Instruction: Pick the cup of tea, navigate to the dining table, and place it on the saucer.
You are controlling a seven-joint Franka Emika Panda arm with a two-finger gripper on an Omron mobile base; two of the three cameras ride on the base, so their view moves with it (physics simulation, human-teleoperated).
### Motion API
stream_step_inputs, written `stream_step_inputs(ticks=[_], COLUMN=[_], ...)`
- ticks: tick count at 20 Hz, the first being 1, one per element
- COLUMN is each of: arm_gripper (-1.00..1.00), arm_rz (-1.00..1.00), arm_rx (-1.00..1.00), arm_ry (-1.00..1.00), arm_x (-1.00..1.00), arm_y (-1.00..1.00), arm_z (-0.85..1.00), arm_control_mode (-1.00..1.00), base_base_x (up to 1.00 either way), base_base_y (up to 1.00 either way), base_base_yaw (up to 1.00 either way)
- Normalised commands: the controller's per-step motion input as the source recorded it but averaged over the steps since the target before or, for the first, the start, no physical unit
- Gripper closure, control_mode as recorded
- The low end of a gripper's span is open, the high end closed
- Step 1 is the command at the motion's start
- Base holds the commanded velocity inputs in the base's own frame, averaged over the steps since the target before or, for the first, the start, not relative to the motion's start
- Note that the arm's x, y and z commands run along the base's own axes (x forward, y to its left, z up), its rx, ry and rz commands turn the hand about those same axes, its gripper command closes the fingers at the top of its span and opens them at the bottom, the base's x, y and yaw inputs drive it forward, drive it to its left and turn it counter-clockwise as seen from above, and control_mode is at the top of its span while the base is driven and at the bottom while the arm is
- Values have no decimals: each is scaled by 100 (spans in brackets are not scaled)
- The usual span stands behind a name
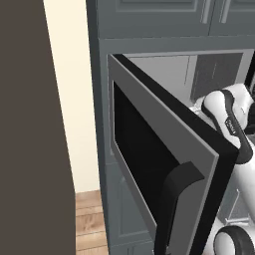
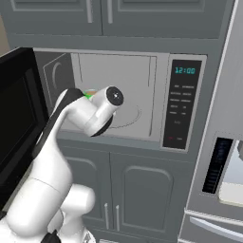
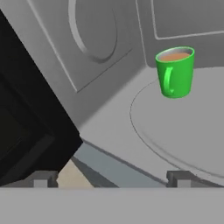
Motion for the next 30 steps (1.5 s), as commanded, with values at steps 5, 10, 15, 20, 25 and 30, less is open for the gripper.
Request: stream_step_inputs(ticks=[5,10,15,20,25,30], arm_gripper=[-100,-100,-100,-100,-100,-100], arm_rz=[0,-5,-9,-9,-10,-12], arm_rx=[0,1,1,0,0,-4], arm_ry=[-6,1,3,1,4,4], arm_x=[72,77,62,50,14,0], arm_y=[23,8,9,13,13,4], arm_z=[-6,0,-2,-2,-9,-12], arm_control_mode=[-100,-100,-100,-100,-100,-100], base_base_x=[0,0,0,0,0,0], base_base_y=[0,0,0,0,0,0], base_base_yaw=[0,0,0,0,0,0])
